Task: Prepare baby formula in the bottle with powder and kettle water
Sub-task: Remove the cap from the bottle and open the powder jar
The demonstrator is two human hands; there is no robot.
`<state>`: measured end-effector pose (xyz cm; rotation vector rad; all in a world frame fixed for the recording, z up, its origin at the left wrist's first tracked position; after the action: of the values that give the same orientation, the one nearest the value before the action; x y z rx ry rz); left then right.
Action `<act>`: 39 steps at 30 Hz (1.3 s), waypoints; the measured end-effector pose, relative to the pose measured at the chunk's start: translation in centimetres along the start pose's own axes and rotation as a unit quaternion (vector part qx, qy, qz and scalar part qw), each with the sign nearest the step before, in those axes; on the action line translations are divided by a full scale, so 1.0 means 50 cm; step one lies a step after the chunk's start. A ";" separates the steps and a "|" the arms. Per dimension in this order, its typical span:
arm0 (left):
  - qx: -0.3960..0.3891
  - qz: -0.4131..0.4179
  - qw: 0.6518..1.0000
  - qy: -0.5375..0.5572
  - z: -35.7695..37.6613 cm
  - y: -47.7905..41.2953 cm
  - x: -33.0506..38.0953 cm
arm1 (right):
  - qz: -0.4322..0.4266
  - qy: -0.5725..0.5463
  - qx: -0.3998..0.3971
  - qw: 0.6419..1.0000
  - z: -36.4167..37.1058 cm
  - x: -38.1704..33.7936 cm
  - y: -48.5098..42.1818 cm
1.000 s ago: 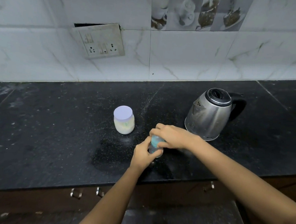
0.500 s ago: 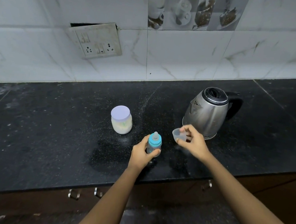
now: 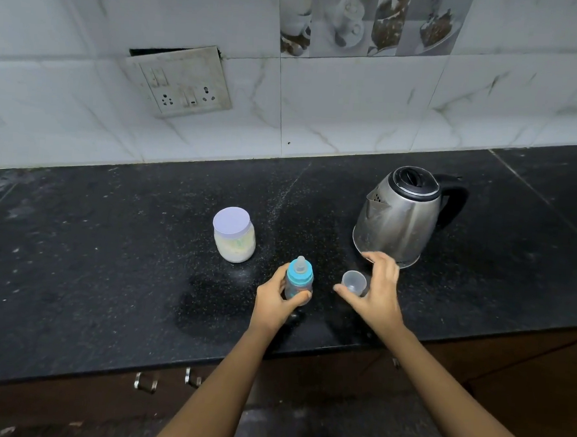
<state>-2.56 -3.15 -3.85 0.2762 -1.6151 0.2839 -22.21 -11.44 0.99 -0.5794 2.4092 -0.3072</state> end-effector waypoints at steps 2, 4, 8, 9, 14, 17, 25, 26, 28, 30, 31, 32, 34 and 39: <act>0.004 0.001 1.000 0.004 -0.001 0.000 -0.001 | -0.036 -0.026 -0.014 0.999 0.006 -0.057 -0.011; 0.005 0.001 1.000 0.004 -0.002 -0.001 0.000 | -0.027 -0.076 -0.109 0.991 0.041 -0.106 -0.023; 0.010 0.018 0.999 -0.033 -0.005 -0.002 0.010 | 0.026 -0.076 -0.178 0.981 0.102 -0.153 -0.040; 0.007 0.021 0.999 -0.035 -0.005 -0.002 0.011 | 0.042 -0.077 -0.167 0.982 0.105 -0.155 -0.044; -0.013 0.013 0.999 -0.028 -0.006 -0.003 0.009 | 0.077 -0.118 -0.128 0.982 0.101 -0.143 -0.042; -0.010 0.005 1.000 -0.014 -0.006 0.000 0.005 | 0.048 -0.156 -0.157 0.974 0.099 -0.133 -0.042; -0.023 -0.009 1.000 -0.006 -0.008 -0.004 -0.004 | 0.020 -0.257 -0.327 0.909 0.091 -0.102 -0.070; -0.024 -0.009 1.000 -0.008 -0.008 -0.004 -0.004 | 0.031 -0.264 -0.326 0.907 0.087 -0.093 -0.073; -0.025 -0.011 1.000 -0.013 -0.007 -0.002 -0.005 | 0.036 -0.261 -0.298 0.917 0.078 -0.080 -0.074; -0.024 -0.010 1.000 -0.009 -0.007 -0.001 -0.004 | 0.019 -0.257 -0.302 0.918 0.078 -0.083 -0.058; -0.024 -0.007 1.000 -0.007 -0.006 0.000 -0.002 | 0.000 -0.250 -0.315 0.916 0.081 -0.092 -0.047; -0.025 -0.004 1.000 -0.008 -0.006 0.001 -0.001 | -0.023 -0.235 -0.321 0.917 0.085 -0.102 -0.039; -0.026 -0.002 1.000 -0.010 -0.005 0.002 0.002 | -0.044 -0.218 -0.307 0.925 0.092 -0.113 -0.038; -0.015 -0.005 1.000 -0.004 -0.005 0.006 0.000 | 0.021 -0.333 -0.238 0.912 0.068 -0.130 -0.060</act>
<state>-2.42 -2.79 -3.86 0.2621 -1.6233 0.2505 -14.49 -11.18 2.85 -0.7022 1.8087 0.4543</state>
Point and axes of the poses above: each hand's wrist, its own y-axis away from the middle knuckle, its own z-axis out of the palm, x = y × z, the point moved 5 cm from there along -y, towards the middle knuckle, and after that the axes turned 12 degrees about y, right-handed, at the moved point
